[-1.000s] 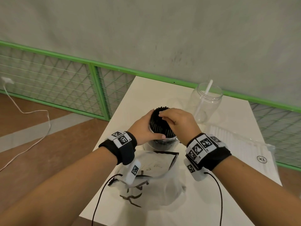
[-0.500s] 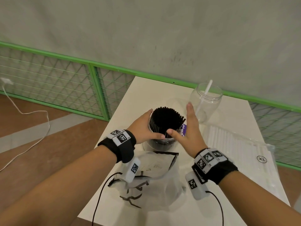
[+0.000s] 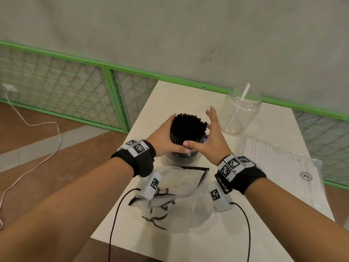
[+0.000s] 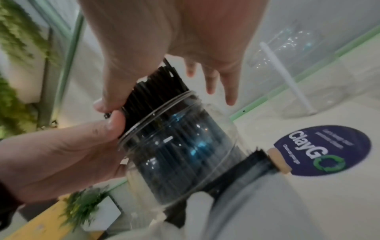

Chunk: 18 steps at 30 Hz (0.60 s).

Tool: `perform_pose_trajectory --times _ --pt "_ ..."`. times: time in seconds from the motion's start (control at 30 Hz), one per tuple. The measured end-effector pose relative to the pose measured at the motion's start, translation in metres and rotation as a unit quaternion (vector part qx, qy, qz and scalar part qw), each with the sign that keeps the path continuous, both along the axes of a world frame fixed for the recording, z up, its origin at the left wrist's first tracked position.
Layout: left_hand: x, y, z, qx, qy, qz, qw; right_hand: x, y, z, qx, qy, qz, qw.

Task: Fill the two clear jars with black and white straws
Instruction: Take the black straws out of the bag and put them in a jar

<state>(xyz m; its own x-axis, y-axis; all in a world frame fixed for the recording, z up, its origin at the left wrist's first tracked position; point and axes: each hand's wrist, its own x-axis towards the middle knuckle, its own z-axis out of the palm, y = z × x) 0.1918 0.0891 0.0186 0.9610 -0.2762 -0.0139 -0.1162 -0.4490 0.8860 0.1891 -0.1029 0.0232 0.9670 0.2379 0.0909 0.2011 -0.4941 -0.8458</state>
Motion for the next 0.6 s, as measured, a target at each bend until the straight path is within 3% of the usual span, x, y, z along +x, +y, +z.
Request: perform_pose_trajectory --times 0.13,0.3,0.37,0.43,0.53,0.6 --pt "0.000 0.004 -0.009 0.013 -0.018 -0.031 0.999 0.000 0.006 0.001 -0.130 -0.044 0.069 0.988" --pt "-0.006 0.005 -0.010 0.032 -0.011 -0.014 0.999 0.003 0.006 0.005 -0.153 -0.034 0.086 0.984" --pt "-0.015 0.008 -0.011 0.060 0.030 0.021 0.998 0.001 0.000 0.008 -0.129 -0.021 0.089 0.987" --pt "-0.032 0.015 -0.010 0.110 0.085 0.062 0.988 -0.007 -0.014 0.006 -0.065 -0.012 0.035 0.997" --pt "-0.066 0.028 -0.013 0.174 0.175 0.043 0.968 -0.036 -0.041 -0.003 -0.039 -0.086 -0.060 0.994" --pt "-0.088 0.031 -0.023 0.205 0.223 -0.012 0.953 -0.061 -0.050 -0.018 -0.115 -0.162 0.027 0.980"
